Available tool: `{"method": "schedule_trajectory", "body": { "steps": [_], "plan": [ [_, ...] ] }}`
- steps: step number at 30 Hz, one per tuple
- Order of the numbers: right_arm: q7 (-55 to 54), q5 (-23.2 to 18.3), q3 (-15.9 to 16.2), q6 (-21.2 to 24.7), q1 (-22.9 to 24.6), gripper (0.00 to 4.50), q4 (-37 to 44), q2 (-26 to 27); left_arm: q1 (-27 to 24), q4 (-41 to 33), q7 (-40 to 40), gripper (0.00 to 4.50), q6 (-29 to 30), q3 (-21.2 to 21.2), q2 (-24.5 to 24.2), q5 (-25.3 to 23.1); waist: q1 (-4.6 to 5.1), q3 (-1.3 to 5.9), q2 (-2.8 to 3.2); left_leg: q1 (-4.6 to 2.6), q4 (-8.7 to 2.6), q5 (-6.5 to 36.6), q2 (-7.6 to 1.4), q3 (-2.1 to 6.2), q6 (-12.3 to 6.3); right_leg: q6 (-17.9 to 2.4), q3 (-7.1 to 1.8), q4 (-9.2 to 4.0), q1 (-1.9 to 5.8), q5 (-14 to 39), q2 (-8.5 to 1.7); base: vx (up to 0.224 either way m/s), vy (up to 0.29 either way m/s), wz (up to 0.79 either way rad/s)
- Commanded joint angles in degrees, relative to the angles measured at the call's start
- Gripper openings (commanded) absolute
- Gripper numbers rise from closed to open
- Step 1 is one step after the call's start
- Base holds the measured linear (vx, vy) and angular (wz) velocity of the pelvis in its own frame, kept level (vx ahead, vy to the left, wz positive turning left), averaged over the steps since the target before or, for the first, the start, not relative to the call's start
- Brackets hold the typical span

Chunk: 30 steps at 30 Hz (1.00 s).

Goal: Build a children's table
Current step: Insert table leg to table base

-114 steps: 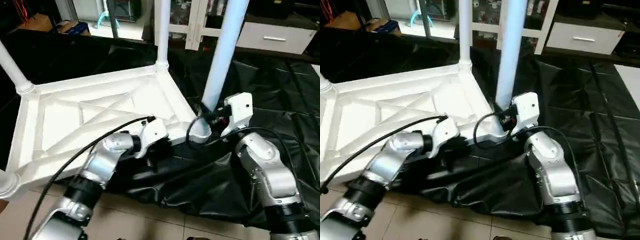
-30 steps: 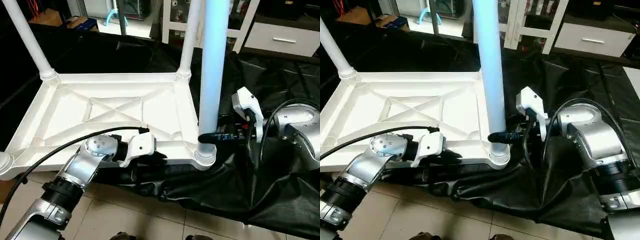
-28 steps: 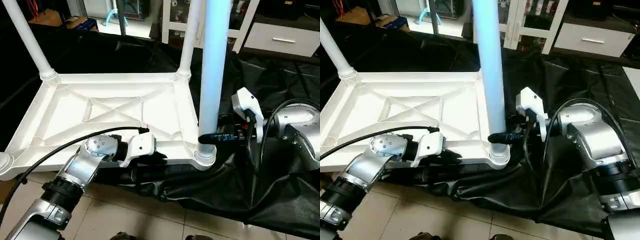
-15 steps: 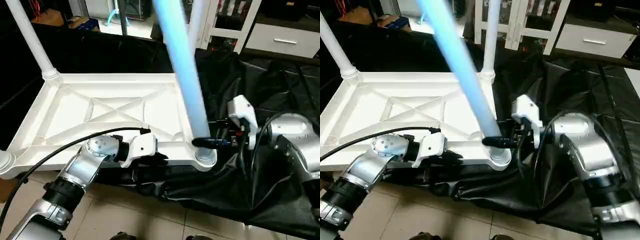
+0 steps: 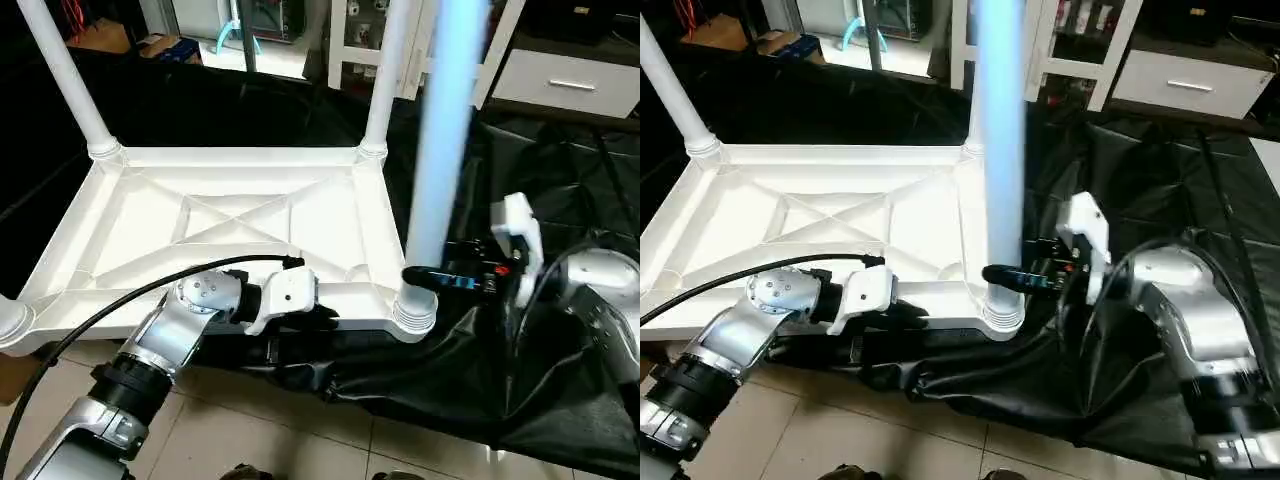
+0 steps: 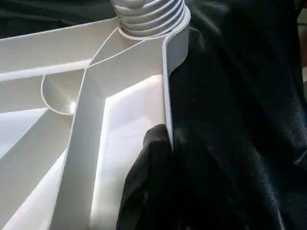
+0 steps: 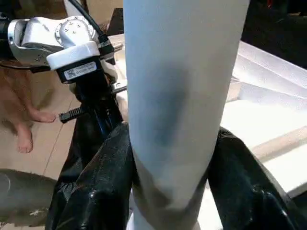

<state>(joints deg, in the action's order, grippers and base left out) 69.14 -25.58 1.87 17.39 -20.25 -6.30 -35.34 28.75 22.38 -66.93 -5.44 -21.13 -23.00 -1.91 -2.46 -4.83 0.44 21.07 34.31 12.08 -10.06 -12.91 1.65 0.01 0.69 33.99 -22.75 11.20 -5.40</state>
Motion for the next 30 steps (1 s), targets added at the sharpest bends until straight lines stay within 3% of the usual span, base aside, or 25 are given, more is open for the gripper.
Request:
{"method": "schedule_trajectory", "body": {
  "steps": [1,4,6,10,13,21,24,26,27,28,29,30],
  "plan": [
    [-1.6,3.6,1.1,2.9,5.6,1.79,-3.3,-3.3,1.1,-0.5,0.4,0.00,-1.7,0.4,0.0,0.5,0.34,2.69,0.03,-1.79,-5.21,13.5,-3.70,1.69,-1.48,-15.2,-1.68,-3.81,1.18,7.9,-2.52,0.000,0.000,0.00],
    [-1.5,3.5,0.6,3.1,6.6,1.79,-2.7,-3.8,1.1,-0.5,0.5,0.00,-1.7,0.4,0.0,0.5,0.41,2.65,-0.08,-1.34,-5.28,13.2,-3.62,1.81,-1.87,-14.9,-1.64,-3.77,1.39,8.0,-2.59,0.000,0.000,0.00],
    [-1.0,3.0,-0.2,3.7,9.3,1.79,-0.9,-5.2,1.0,-0.5,0.6,0.00,-1.6,0.5,0.0,0.5,0.43,2.52,-0.16,-1.58,-5.36,14.8,-3.71,1.81,-1.68,-14.4,-1.73,-4.17,1.12,10.9,-2.68,0.000,0.000,0.00],
    [-0.2,2.5,-0.2,4.6,11.7,1.79,1.5,-6.4,1.0,-0.4,0.7,0.00,-1.7,0.5,0.0,0.4,0.52,2.43,-0.20,-1.35,-5.55,15.4,-3.72,1.98,-1.54,-13.6,-1.71,-4.36,1.17,12.2,-2.70,0.000,0.000,0.00],
    [0.5,0.9,1.0,7.1,14.8,1.79,6.7,-7.2,1.1,-0.3,0.8,0.00,-1.6,0.4,0.2,0.2,0.37,2.37,-0.09,-1.56,-5.59,15.2,-3.81,1.93,-1.70,-13.2,-1.81,-4.48,1.01,11.9,-2.63,0.000,0.000,0.00],
    [-1.1,-0.3,2.1,8.9,16.3,1.79,10.1,-6.6,1.1,-0.3,0.8,0.00,-1.5,0.2,0.3,0.3,0.26,2.53,-0.02,-1.38,-5.52,12.8,-3.78,1.92,-2.41,-14.0,-1.64,-4.09,1.27,8.0,-2.67,0.000,0.000,0.00],
    [-3.8,-2.6,0.1,10.1,15.1,1.79,10.6,-4.7,1.2,-0.2,1.0,0.00,-1.6,0.3,0.4,0.2,0.28,2.56,-0.05,-1.41,-5.54,12.5,-3.78,1.90,-2.44,-14.1,-1.63,-4.08,1.30,7.9,-2.69,0.000,0.000,0.00],
    [-9.4,-8.9,-6.7,12.8,9.4,1.79,8.4,-0.3,1.9,1.0,3.0,0.00,-2.9,0.9,0.8,-0.7,0.49,2.85,0.25,-1.48,-5.54,12.6,-3.67,1.94,-2.21,-14.8,-1.58,-4.05,1.19,8.3,-2.72,0.000,0.000,0.00],
    [-9.4,-8.9,-6.7,12.8,9.4,1.79,8.4,-0.3,1.9,1.0,3.0,0.00,-2.9,0.9,0.8,-0.7,0.65,2.79,0.09,-1.30,-5.56,13.0,-3.51,1.96,-2.05,-14.8,-1.49,-4.09,1.24,8.9,-2.60,0.000,0.000,0.00],
    [-11.3,-12.0,-9.8,14.3,6.5,1.78,6.9,0.6,2.3,1.6,3.7,0.00,-3.3,1.0,1.0,-1.0,0.66,3.03,-0.20,-1.36,-5.38,12.8,-3.51,1.96,-1.68,-14.5,-1.52,-4.08,1.41,9.2,-2.66,0.000,0.000,0.00],
    [-12.4,-15.6,-13.0,16.2,3.7,1.78,5.6,0.6,2.8,2.2,4.5,0.00,-4.0,1.1,1.1,-1.5,0.81,3.11,-0.08,-1.40,-5.22,11.4,-3.41,1.90,-2.06,-15.0,-1.58,-3.87,1.38,8.0,-2.63,0.000,0.000,0.00],
    [-12.7,-16.5,-13.7,16.7,3.1,1.78,5.4,0.5,2.9,2.4,4.6,0.00,-4.1,1.1,1.2,-1.6,0.83,3.23,0.11,-1.24,-5.08,9.8,-3.35,1.93,-2.52,-15.3,-1.53,-3.78,1.58,7.0,-2.73,0.000,0.000,0.00]
  ]
}}
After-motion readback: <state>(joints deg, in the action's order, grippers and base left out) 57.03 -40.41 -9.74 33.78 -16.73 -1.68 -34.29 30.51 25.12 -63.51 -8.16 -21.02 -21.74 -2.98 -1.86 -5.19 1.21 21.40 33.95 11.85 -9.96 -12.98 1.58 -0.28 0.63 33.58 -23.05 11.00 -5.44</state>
